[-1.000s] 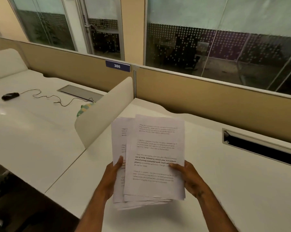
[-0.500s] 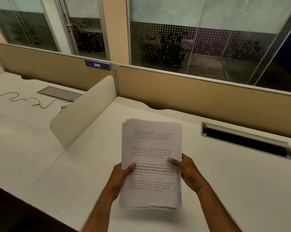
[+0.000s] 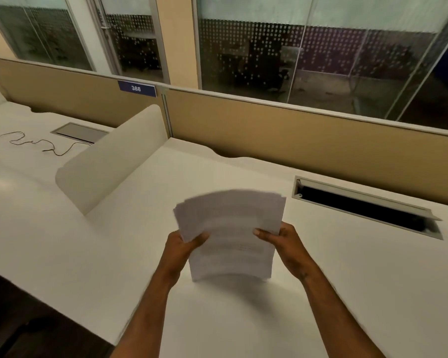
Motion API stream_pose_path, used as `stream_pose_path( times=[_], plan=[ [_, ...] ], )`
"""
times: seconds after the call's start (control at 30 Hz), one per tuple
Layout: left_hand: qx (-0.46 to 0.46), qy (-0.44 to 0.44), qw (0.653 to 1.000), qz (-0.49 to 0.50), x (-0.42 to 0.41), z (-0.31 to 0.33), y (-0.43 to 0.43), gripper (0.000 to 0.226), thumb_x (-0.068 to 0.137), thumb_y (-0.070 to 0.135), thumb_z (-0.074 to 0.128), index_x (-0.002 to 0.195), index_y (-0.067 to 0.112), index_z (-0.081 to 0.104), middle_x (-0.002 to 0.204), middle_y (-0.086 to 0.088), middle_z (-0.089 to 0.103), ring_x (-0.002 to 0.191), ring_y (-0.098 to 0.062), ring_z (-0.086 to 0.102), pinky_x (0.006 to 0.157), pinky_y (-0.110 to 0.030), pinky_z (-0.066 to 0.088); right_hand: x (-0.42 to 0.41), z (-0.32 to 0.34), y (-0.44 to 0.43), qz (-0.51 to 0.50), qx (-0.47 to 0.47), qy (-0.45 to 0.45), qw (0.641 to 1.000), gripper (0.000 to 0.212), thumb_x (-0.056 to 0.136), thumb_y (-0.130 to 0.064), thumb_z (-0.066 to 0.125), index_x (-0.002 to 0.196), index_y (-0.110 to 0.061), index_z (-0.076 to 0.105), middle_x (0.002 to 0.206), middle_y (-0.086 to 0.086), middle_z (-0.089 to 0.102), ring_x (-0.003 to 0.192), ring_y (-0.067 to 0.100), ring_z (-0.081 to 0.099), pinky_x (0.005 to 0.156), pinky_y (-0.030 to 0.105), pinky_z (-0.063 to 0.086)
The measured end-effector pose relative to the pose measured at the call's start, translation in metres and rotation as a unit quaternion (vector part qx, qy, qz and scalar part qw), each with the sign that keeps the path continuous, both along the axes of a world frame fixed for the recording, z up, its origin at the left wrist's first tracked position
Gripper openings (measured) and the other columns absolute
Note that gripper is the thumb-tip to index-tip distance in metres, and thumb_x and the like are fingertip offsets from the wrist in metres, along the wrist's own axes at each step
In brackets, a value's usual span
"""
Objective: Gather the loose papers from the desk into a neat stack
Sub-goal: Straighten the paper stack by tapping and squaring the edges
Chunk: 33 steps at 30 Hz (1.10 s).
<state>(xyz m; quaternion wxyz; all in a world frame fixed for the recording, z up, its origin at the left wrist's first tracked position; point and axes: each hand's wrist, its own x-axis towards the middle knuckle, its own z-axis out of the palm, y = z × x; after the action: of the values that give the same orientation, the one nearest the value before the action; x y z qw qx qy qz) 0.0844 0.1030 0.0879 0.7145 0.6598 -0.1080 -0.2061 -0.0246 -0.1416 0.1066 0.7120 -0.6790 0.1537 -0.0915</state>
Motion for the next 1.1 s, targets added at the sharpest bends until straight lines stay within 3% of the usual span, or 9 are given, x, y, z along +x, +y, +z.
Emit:
stream_pose_path(
  times=[0.1,0.23,0.3,0.37,0.57,0.73,0.87,1.0,1.1],
  plan=[
    [0.009,-0.028,0.999,-0.023,-0.002,0.01,0.001,0.047,0.063,0.05,0.086,0.103,0.027,0.081,0.107,-0.003,0.081,0.1,-0.025,0.076,0.074,-0.029,0.063,-0.005,0.001,-0.001,-0.004,0.005,-0.009,1.0,0.036,0.075,-0.044,0.081,0.108,-0.03,0.076,0.107,0.002,0.078,0.099,0.024,0.075,0.079,0.033,0.063],
    [-0.017,-0.074,0.996,-0.041,0.006,0.045,-0.006,0.054,0.062,0.06,0.086,0.106,0.027,0.08,0.106,-0.004,0.081,0.096,-0.022,0.077,0.073,-0.027,0.062,0.005,0.025,0.0,-0.057,-0.027,-0.071,0.995,0.058,0.075,-0.067,0.061,0.105,-0.019,0.075,0.087,-0.005,0.075,0.077,0.012,0.071,0.063,0.023,0.057],
    [-0.016,-0.095,0.994,-0.047,0.01,0.056,-0.012,0.048,0.066,0.053,0.086,0.106,0.027,0.079,0.104,-0.004,0.08,0.095,-0.022,0.077,0.071,-0.026,0.061,0.011,0.035,0.0,-0.079,-0.058,-0.095,0.991,0.065,0.074,-0.071,0.057,0.094,-0.011,0.072,0.071,-0.008,0.07,0.063,0.005,0.065,0.055,0.018,0.052],
    [-0.013,-0.094,0.994,-0.059,0.01,0.056,-0.018,0.039,0.072,0.042,0.085,0.108,0.027,0.079,0.103,-0.005,0.08,0.094,-0.024,0.077,0.072,-0.03,0.063,0.016,0.04,0.002,-0.08,-0.071,-0.099,0.989,0.055,0.07,-0.067,0.063,0.086,-0.015,0.068,0.069,-0.008,0.07,0.06,0.007,0.066,0.053,0.018,0.052],
    [-0.002,-0.009,0.999,-0.036,0.002,0.018,-0.029,0.034,0.075,0.024,0.084,0.108,0.018,0.079,0.106,-0.013,0.08,0.096,-0.036,0.077,0.085,-0.057,0.062,0.016,0.0,-0.002,-0.032,0.0,-0.023,0.999,0.045,0.066,-0.035,0.088,0.107,-0.02,0.076,0.101,0.007,0.079,0.092,0.028,0.076,0.08,0.047,0.064],
    [0.019,0.004,1.0,-0.02,-0.001,0.007,-0.036,0.019,0.08,0.03,0.079,0.099,0.029,0.081,0.102,-0.007,0.081,0.094,-0.033,0.077,0.081,-0.054,0.064,0.01,-0.025,0.0,-0.037,0.024,0.016,0.999,0.033,0.071,-0.025,0.087,0.102,-0.033,0.078,0.105,0.0,0.079,0.095,0.023,0.076,0.08,0.039,0.064],
    [0.025,0.013,1.0,0.01,0.002,0.013,-0.041,0.013,0.08,0.037,0.08,0.088,0.027,0.083,0.093,-0.008,0.083,0.091,-0.037,0.078,0.07,-0.041,0.065,0.007,-0.022,-0.011,-0.021,0.013,0.029,0.999,0.028,0.076,-0.024,0.086,0.104,-0.026,0.079,0.105,0.002,0.08,0.097,0.024,0.076,0.078,0.031,0.062],
    [-0.089,0.047,0.99,0.096,0.014,0.032,-0.031,0.019,0.08,0.027,0.08,0.097,0.019,0.082,0.103,-0.009,0.082,0.095,-0.03,0.078,0.07,-0.036,0.064,-0.021,-0.018,-0.036,0.044,-0.008,0.049,0.998,0.047,0.069,-0.043,0.087,0.108,-0.019,0.079,0.109,0.006,0.079,0.104,0.027,0.074,0.091,0.039,0.058],
    [-0.179,0.059,0.974,0.122,0.018,0.044,-0.032,0.028,0.092,0.019,0.07,0.119,0.026,0.071,0.124,-0.01,0.075,0.11,-0.03,0.073,0.086,-0.047,0.061,-0.038,-0.02,-0.035,0.047,0.068,-0.011,0.996,0.057,0.067,-0.039,0.089,0.116,-0.014,0.075,0.119,0.014,0.074,0.117,0.032,0.067,0.104,0.041,0.053]
  ],
)
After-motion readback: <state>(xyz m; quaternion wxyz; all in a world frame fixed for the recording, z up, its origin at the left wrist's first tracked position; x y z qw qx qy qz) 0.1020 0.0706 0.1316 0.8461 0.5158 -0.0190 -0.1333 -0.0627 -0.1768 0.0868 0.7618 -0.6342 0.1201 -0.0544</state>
